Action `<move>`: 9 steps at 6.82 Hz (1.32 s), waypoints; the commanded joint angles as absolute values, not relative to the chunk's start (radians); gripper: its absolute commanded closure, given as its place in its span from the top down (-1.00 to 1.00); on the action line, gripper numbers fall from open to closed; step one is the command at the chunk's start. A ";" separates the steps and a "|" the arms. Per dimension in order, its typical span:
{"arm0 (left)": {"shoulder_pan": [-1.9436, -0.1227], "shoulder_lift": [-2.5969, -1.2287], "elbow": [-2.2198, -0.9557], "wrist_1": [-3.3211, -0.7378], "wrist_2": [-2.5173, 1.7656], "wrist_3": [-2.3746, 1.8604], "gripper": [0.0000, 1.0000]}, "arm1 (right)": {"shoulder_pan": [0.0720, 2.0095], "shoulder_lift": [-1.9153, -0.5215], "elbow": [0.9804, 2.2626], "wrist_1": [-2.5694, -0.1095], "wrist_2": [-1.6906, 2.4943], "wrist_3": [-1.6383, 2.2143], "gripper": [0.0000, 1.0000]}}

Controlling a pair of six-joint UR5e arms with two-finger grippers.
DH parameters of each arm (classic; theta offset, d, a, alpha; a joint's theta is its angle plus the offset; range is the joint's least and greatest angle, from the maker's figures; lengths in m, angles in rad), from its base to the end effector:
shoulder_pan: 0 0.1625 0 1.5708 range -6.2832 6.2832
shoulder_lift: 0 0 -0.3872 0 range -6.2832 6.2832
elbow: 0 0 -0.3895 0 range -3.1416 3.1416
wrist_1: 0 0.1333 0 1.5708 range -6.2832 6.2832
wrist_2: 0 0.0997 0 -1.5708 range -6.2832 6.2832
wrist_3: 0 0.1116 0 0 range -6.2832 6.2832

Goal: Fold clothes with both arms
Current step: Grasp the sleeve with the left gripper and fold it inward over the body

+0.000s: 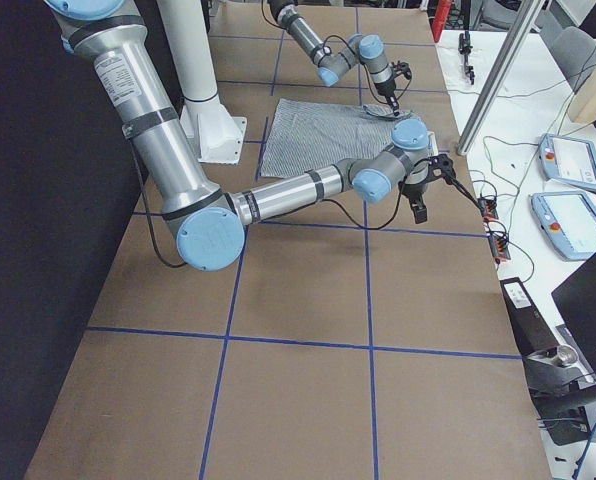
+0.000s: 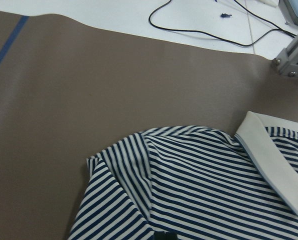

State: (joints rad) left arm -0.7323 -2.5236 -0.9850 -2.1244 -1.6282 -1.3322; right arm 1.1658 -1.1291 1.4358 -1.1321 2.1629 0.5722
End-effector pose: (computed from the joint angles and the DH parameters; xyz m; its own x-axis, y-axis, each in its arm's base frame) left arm 0.5310 -0.6481 0.2352 0.5871 -0.2106 -0.7816 0.5092 0.8467 0.1544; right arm -0.1999 -0.6465 0.3954 0.6725 -0.2017 0.7120 -0.0888 0.9332 0.3482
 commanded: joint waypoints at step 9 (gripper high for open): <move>-0.687 -2.095 -1.858 -1.850 -1.703 -1.152 1.00 | 0.762 -1.344 1.914 -1.147 1.911 1.160 1.00</move>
State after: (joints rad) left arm -0.7063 -2.1963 -1.7188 -1.8719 -1.6996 -1.1532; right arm 0.9192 -1.2436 1.7539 -1.1403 2.0432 0.9891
